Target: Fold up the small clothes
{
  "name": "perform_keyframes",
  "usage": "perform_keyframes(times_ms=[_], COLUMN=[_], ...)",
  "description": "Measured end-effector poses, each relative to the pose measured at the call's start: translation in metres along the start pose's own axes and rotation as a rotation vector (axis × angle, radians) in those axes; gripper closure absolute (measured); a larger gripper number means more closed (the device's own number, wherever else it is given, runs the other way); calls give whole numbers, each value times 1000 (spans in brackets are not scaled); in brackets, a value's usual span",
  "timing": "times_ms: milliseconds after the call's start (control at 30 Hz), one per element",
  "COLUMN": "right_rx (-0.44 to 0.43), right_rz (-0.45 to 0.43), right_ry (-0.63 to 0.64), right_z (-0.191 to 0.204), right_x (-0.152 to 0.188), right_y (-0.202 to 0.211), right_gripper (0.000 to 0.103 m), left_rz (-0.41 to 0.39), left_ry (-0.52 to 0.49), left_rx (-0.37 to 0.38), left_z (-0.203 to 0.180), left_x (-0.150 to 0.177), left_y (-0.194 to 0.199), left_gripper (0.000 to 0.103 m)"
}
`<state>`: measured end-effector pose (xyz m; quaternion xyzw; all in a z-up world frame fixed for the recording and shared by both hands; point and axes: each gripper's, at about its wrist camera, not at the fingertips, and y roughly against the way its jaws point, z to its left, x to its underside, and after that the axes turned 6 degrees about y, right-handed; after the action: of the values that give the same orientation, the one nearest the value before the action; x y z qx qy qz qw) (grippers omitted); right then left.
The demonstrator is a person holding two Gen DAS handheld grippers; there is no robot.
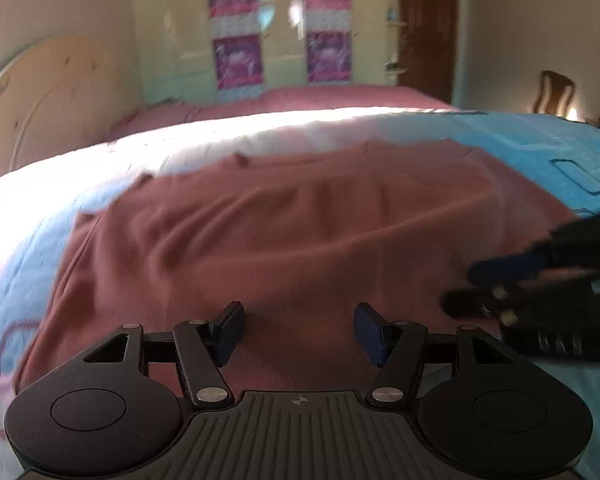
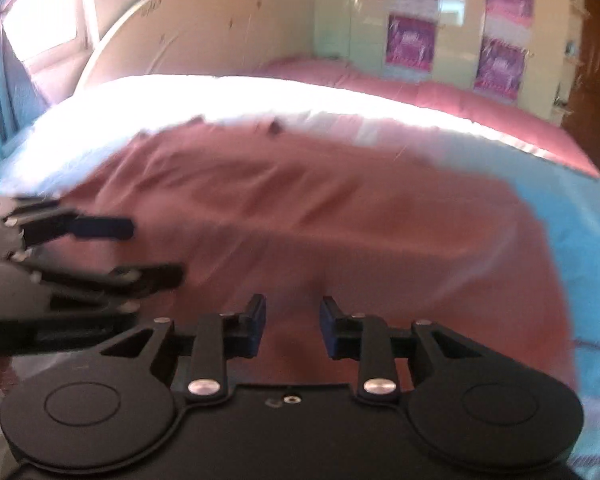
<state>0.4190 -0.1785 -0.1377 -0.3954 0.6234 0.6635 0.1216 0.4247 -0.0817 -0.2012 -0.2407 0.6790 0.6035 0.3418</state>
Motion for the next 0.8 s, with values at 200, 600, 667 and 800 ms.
perform_keyframes(times_ms=[200,600,667,800], right_rx=[129,271,262,268], right_rz=[35,90,131,106], right_ry=[6,-120,-143,-163], right_z=[-32,-93,-103,-104], right_x=[29,57,61,56], right_y=[23,49,36,46], right_gripper=[76,84,83,77], left_rz=[33,42,45,41], left_ry=[51,137,148,158], left_rx=[-108,-197,-190,-204], left_z=[65,96,97,98], left_x=[24,33,31,25], left_y=[15,16,10,18], left_gripper=[42,42,41,41])
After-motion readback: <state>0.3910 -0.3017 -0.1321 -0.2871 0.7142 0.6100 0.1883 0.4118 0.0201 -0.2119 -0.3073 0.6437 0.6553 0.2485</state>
